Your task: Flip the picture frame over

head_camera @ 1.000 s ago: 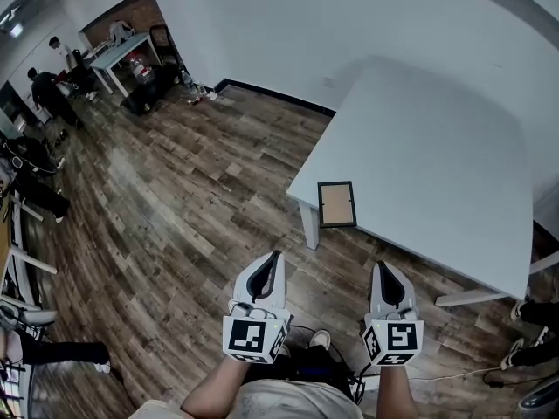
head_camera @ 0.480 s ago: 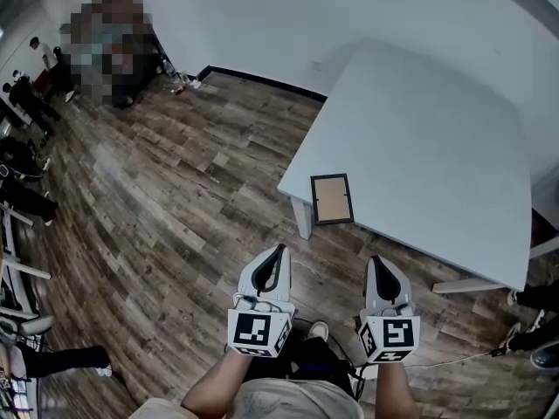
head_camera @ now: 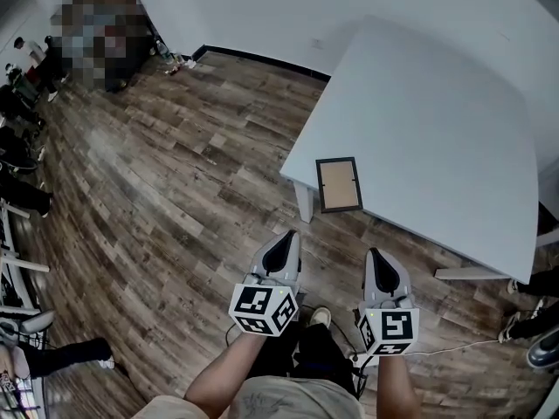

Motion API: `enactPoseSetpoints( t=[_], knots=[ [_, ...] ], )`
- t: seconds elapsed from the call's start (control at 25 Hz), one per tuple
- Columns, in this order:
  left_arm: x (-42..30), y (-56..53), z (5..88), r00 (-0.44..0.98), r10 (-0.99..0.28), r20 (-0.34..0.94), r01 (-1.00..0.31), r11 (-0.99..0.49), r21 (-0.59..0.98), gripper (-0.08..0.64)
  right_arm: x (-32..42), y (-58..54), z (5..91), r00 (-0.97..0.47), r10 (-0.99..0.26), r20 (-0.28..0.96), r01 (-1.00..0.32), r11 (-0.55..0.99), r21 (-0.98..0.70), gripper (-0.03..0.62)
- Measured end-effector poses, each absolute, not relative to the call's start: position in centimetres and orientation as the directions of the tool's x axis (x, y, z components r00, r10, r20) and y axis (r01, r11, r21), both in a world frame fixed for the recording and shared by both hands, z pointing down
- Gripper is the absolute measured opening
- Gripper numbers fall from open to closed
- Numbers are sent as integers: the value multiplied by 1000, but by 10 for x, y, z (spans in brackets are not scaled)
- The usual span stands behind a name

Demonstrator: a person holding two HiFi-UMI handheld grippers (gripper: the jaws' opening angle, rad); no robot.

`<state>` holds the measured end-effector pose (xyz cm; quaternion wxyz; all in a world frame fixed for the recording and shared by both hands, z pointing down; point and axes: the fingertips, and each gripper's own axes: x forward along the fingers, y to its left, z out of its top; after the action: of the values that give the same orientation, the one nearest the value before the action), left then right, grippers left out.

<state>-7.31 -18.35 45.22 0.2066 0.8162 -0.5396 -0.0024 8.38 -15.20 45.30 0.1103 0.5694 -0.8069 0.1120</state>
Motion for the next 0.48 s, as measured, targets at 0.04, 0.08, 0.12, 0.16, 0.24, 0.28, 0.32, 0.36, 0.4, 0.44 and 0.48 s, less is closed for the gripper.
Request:
enactPoseSetpoints(
  t=[0.04, 0.08, 0.12, 0.16, 0.24, 0.28, 0.32, 0.36, 0.4, 0.44, 0.48],
  knots=[
    [-72, -188, 462, 429, -873, 230, -858, -315, 407, 2, 84, -151, 456, -324, -893, 312, -945, 324, -56, 25],
    [-71, -192, 472, 442, -865, 237, -828, -292, 479, 2, 85, -150, 458, -322, -892, 318, -946, 321, -56, 25],
    [-70, -197, 482, 457, -856, 241, -789, -265, 554, 23, 86, -150, 460, -319, -892, 322, -946, 318, -57, 25],
    [-68, -202, 492, 471, -849, 239, -742, -234, 628, 53, 87, -150, 463, -315, -892, 325, -948, 315, -57, 25],
    [-65, -210, 510, 491, -841, 226, -638, -171, 751, 76, 90, -149, 468, -308, -891, 332, -950, 308, -56, 25],
    [-63, -213, 518, 501, -838, 217, -588, -146, 796, 90, 91, -149, 470, -305, -891, 336, -951, 304, -56, 25],
    [-60, -216, 526, 513, -834, 205, -537, -125, 834, 98, 92, -148, 472, -302, -891, 340, -952, 301, -57, 25],
    [-57, -218, 533, 525, -829, 192, -486, -107, 868, 110, 93, -147, 474, -299, -890, 343, -953, 298, -59, 25],
    [-54, -220, 540, 532, -827, 180, -438, -88, 895, 127, 93, -146, 476, -297, -890, 345, -954, 294, -61, 25],
    [-52, -222, 546, 534, -828, 171, -395, -66, 916, 133, 94, -146, 477, -294, -890, 347, -955, 291, -64, 25],
    [-51, -225, 553, 532, -831, 163, -354, -42, 934, 142, 95, -146, 479, -292, -890, 350, -956, 288, -66, 25]
  ],
)
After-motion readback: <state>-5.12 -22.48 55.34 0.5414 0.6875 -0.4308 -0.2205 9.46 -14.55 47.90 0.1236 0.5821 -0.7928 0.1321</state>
